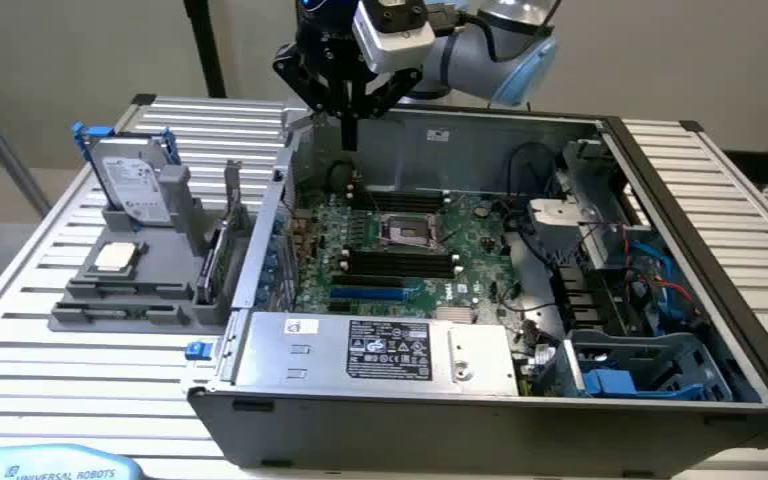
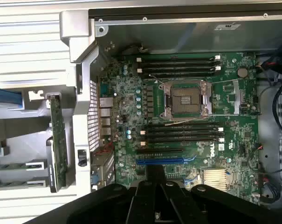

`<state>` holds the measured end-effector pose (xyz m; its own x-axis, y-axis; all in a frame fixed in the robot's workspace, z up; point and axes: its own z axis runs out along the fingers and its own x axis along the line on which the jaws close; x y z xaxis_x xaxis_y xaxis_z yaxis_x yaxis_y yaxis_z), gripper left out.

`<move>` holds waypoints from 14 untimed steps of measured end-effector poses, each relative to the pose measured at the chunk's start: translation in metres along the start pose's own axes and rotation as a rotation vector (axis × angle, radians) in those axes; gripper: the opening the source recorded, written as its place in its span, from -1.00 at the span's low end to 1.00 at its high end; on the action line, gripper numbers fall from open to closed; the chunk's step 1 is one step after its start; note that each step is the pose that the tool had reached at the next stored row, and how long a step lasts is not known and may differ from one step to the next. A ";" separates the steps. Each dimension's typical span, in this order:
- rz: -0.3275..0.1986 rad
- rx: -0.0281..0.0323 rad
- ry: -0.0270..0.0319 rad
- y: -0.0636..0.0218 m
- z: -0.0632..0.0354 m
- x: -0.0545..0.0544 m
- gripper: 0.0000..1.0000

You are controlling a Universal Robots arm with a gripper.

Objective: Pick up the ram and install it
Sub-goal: 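Reach for the ram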

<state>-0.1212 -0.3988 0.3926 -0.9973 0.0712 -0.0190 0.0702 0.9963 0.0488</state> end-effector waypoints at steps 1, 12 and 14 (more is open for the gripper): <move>0.000 0.0000 -0.0001 0.0000 0.0000 0.000 -0.79; 0.000 0.0000 0.0000 0.0000 0.0000 0.000 -0.79; 0.000 0.0001 0.0000 -0.0001 -0.0001 0.000 -0.79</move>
<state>-0.1213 -0.3989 0.3927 -0.9973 0.0712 -0.0190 0.0702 0.9963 0.0487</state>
